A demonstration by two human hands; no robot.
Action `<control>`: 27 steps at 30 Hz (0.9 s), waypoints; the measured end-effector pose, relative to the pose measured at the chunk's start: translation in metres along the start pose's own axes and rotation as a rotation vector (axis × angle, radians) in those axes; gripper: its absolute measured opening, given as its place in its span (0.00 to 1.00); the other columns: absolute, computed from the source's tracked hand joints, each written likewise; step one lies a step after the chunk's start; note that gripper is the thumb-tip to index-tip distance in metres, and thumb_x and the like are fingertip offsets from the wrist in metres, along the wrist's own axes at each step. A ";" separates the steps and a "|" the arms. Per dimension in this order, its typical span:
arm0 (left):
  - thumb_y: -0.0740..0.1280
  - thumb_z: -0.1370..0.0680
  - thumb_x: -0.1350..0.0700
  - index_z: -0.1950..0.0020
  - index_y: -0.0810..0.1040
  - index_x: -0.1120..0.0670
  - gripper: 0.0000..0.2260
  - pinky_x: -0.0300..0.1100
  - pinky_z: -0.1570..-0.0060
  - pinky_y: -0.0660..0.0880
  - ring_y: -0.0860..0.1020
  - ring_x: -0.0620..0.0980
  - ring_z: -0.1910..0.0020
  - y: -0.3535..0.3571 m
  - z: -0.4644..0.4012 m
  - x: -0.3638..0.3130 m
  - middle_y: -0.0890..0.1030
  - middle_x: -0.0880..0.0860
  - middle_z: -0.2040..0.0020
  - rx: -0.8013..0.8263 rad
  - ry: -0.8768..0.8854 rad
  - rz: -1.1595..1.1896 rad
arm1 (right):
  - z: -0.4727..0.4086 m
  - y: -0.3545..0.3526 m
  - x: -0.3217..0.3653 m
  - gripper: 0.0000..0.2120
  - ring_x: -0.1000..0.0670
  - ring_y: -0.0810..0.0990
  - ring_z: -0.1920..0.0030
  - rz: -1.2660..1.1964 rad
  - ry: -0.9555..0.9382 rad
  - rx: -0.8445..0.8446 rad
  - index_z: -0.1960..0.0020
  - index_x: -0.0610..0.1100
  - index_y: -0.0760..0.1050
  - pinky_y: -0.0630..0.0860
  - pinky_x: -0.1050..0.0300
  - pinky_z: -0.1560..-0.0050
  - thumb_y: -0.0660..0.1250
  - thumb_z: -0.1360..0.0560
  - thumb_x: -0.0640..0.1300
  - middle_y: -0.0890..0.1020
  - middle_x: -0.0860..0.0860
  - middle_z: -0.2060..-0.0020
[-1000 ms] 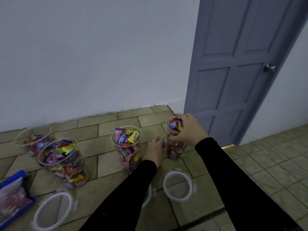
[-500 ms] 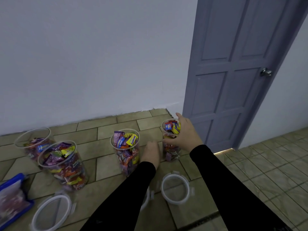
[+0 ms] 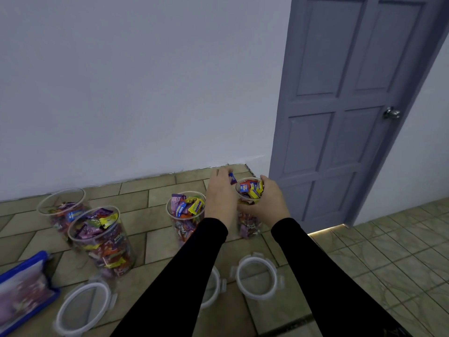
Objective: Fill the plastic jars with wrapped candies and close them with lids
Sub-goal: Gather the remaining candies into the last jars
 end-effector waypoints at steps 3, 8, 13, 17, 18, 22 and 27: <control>0.58 0.19 0.62 0.39 0.74 0.55 0.10 0.36 0.55 0.68 0.72 0.46 0.51 -0.006 -0.006 -0.009 0.74 0.50 0.47 0.043 0.004 -0.034 | 0.001 0.003 0.003 0.39 0.50 0.73 0.43 0.037 0.008 0.013 0.34 0.44 0.67 0.76 0.53 0.43 0.80 0.41 0.47 0.70 0.51 0.48; 0.65 0.23 0.60 0.49 0.78 0.51 0.06 0.38 0.54 0.70 0.76 0.48 0.49 0.004 -0.011 -0.010 0.80 0.50 0.48 0.305 0.068 -0.191 | -0.002 0.013 -0.001 0.30 0.50 0.78 0.54 0.060 0.010 0.013 0.49 0.50 0.72 0.80 0.51 0.55 0.78 0.47 0.53 0.77 0.51 0.55; 0.67 0.22 0.55 0.47 0.82 0.49 0.07 0.40 0.49 0.69 0.73 0.49 0.44 0.006 -0.010 -0.001 0.75 0.51 0.45 0.325 0.120 -0.402 | -0.003 0.020 0.003 0.29 0.50 0.77 0.52 0.003 0.000 0.024 0.45 0.46 0.72 0.78 0.54 0.53 0.79 0.43 0.48 0.77 0.51 0.53; 0.67 0.23 0.54 0.48 0.83 0.50 0.07 0.44 0.45 0.72 0.75 0.50 0.45 0.005 -0.010 -0.008 0.78 0.51 0.47 0.320 0.141 -0.435 | -0.002 0.022 0.006 0.40 0.47 0.75 0.42 0.028 -0.020 0.028 0.34 0.43 0.68 0.76 0.49 0.43 0.76 0.43 0.54 0.75 0.49 0.43; 0.67 0.23 0.54 0.49 0.83 0.51 0.07 0.44 0.46 0.73 0.76 0.50 0.46 0.005 -0.010 -0.010 0.79 0.51 0.47 0.325 0.138 -0.456 | -0.001 0.022 0.007 0.42 0.48 0.73 0.40 0.033 -0.030 0.032 0.31 0.42 0.66 0.74 0.49 0.40 0.77 0.41 0.53 0.73 0.48 0.41; 0.66 0.22 0.53 0.48 0.83 0.53 0.08 0.42 0.48 0.75 0.77 0.50 0.48 0.004 -0.012 -0.010 0.80 0.52 0.46 0.309 0.100 -0.489 | -0.002 0.024 0.009 0.40 0.48 0.73 0.41 0.042 -0.060 0.034 0.33 0.42 0.67 0.74 0.49 0.41 0.78 0.39 0.51 0.73 0.49 0.43; 0.63 0.20 0.53 0.39 0.80 0.55 0.12 0.41 0.49 0.71 0.76 0.52 0.44 0.010 -0.012 -0.013 0.79 0.54 0.42 0.343 0.102 -0.483 | -0.001 0.023 0.006 0.40 0.49 0.73 0.42 0.033 -0.040 0.029 0.33 0.43 0.67 0.75 0.49 0.41 0.77 0.40 0.52 0.72 0.50 0.43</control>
Point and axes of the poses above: each hand's wrist, its own z-axis away from the middle knuckle, its own y-axis out of the palm, x = y × z, the point moved 7 cm from there along -z, towards the middle knuckle
